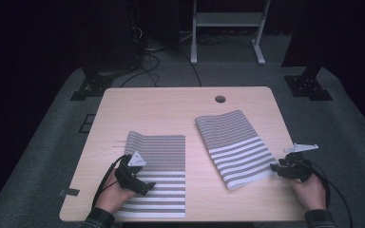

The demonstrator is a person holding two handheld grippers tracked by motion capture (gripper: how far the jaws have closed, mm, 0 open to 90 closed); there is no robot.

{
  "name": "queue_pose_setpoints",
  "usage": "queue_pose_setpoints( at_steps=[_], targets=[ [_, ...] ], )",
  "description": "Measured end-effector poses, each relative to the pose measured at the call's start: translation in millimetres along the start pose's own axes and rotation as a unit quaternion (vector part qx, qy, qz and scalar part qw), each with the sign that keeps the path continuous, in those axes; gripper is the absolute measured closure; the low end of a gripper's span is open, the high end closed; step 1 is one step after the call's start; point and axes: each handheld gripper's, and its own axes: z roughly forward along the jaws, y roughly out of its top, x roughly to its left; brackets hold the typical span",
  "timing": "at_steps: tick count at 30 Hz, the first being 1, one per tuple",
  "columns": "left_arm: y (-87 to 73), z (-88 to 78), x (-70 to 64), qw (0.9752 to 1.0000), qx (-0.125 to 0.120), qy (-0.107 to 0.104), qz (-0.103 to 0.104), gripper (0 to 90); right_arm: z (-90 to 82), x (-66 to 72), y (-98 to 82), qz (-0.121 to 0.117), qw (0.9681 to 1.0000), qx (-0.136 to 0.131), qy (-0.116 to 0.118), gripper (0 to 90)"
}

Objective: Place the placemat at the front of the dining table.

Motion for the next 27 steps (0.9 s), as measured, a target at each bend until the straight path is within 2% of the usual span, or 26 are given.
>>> queue_pose_setpoints(
  at_steps=[5, 9, 19, 22, 27],
  targets=[
    [0.0, 0.0, -0.1, 1.0, 0.0, 0.0, 0.0, 0.0, 0.4, -3.8, -2.6, 0.016, 0.9998, -0.003, 0.01, 50.1],
    [0.1, 0.1, -0.1, 1.0, 0.0, 0.001, 0.0, 0.0, -0.1, -2.9, -2.8, 0.012, 0.9998, -0.003, 0.014, 54.9],
    [0.1, 0.1, -0.1, 1.0, 0.0, 0.001, 0.0, 0.0, -0.2, -0.2, -1.4, -0.001, 1.0, -0.001, 0.009, 58.4],
    [0.1, 0.1, -0.2, 1.0, 0.001, 0.001, 0.0, 0.0, -0.4, 2.5, -0.7, -0.011, 0.9999, -0.001, 0.008, 65.1],
    [0.1, 0.2, -0.3, 1.0, 0.0, 0.001, -0.001, 0.0, -0.7, 3.6, 0.1, -0.011, 0.9997, 0.002, 0.022, 73.5]
  ],
)
